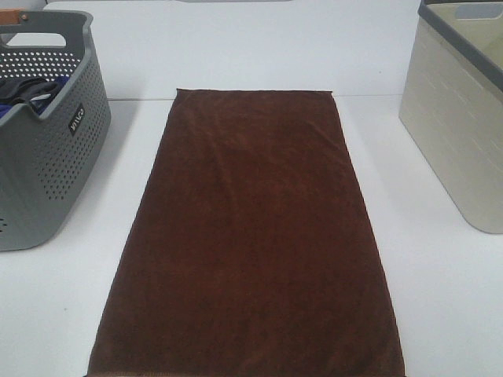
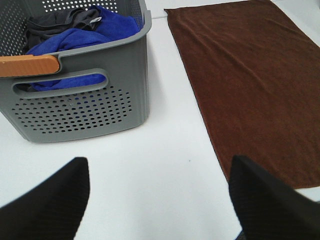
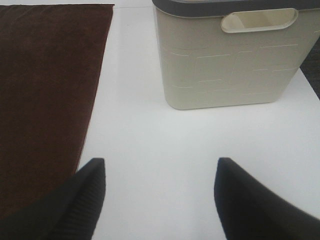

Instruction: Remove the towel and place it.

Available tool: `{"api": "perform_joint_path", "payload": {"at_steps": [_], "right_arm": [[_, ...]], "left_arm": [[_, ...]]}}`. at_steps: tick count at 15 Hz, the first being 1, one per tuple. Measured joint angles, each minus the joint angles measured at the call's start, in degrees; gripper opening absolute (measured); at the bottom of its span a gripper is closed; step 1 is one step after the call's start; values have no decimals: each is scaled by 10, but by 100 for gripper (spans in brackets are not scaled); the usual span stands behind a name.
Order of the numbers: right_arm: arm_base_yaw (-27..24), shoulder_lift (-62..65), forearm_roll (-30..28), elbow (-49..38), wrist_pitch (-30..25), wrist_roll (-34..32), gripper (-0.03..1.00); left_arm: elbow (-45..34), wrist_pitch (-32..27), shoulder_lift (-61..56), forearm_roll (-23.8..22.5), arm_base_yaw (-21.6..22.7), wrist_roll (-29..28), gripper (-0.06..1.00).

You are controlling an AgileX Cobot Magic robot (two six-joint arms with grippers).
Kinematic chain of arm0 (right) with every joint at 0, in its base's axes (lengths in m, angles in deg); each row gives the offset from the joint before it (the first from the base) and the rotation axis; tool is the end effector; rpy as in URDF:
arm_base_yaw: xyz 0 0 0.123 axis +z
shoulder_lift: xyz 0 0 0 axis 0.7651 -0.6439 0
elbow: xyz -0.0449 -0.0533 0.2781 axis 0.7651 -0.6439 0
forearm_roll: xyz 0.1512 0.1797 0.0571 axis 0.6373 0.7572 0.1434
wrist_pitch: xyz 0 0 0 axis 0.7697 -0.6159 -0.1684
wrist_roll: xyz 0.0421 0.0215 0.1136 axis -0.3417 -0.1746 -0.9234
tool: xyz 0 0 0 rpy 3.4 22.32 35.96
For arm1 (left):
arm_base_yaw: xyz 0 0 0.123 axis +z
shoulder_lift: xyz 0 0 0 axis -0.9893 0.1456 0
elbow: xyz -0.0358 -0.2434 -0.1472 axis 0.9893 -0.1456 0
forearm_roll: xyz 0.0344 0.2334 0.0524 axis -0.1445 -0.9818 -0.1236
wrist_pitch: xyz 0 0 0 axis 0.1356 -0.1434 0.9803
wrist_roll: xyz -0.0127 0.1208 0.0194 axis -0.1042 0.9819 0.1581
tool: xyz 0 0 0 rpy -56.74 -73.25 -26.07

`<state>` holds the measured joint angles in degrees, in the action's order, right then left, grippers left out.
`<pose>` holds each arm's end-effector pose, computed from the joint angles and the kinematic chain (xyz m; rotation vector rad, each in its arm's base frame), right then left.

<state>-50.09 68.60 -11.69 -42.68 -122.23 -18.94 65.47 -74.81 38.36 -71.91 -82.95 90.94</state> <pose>0.0116 -0.0036 0.2579 0.0252 2.0399 -0.0289 0.0110 -0.0174 0.2612 0.1752 2.0117 -0.1151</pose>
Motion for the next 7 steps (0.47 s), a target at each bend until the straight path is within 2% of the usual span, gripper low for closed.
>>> {"api": "perform_joint_path", "payload": {"at_steps": [7], "right_arm": [[0,0,0,0,0,0,61]], "left_arm": [[0,0,0,0,0,0,74]]}}
